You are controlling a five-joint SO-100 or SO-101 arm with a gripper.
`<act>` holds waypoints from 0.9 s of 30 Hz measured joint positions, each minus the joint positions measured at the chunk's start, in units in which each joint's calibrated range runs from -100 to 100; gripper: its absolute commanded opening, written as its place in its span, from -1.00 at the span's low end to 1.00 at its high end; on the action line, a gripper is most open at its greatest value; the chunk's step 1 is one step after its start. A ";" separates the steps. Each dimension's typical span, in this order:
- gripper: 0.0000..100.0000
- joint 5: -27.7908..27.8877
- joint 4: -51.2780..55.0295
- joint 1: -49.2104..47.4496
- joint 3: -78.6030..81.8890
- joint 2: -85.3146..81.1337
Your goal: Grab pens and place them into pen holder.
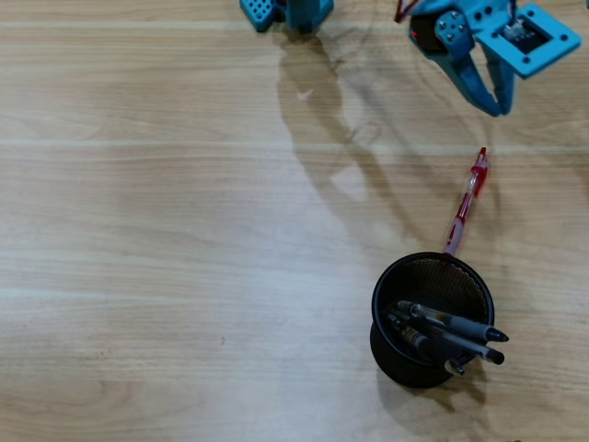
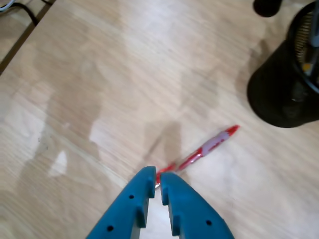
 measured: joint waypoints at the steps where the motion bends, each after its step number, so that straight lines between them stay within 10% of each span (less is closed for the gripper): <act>1: -0.96 -0.68 -0.78 -1.35 0.00 1.02; 12: -0.96 -14.65 2.34 -4.33 0.00 6.02; 27: -0.96 -15.58 10.47 -2.98 -12.78 21.03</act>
